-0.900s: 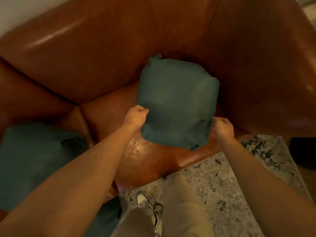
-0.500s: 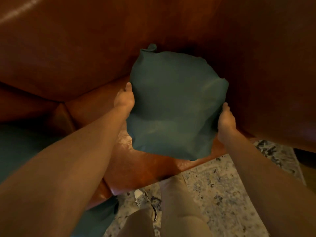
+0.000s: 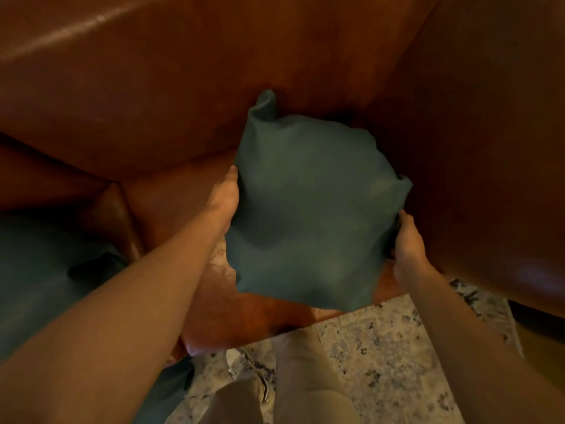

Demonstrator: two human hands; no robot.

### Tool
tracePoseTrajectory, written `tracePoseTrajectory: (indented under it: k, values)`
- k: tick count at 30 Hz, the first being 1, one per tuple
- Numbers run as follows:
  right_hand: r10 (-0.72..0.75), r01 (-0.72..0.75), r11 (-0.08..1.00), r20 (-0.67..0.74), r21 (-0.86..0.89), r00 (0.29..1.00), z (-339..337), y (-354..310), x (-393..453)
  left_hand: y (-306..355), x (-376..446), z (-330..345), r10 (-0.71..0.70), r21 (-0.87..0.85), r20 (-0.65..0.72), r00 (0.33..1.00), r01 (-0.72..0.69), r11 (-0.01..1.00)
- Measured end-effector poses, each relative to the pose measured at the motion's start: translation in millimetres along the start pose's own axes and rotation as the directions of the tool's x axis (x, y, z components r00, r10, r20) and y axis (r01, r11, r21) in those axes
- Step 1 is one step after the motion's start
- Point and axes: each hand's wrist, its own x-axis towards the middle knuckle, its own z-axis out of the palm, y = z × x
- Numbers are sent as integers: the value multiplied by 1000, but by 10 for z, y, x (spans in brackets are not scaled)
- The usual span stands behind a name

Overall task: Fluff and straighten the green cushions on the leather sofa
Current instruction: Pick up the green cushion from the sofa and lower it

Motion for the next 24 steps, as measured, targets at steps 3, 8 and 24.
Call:
tracePoseTrajectory:
  k: [3, 8, 24]
  values:
    - [-87, 88, 996, 61, -26, 994, -7, -135, -189, -91, -197, -195, -13, -144, -38, 999, 8, 990]
    - [-205, 213, 975, 115, -65, 972, 148, -512, -362, -170, -489, -482, -1, -423, -76, 997, -32, 906]
    - [-286, 290, 957, 150, -4, 946, 839, -1242, -148, 28, -543, -721, 87, -544, -113, 990, -135, 828]
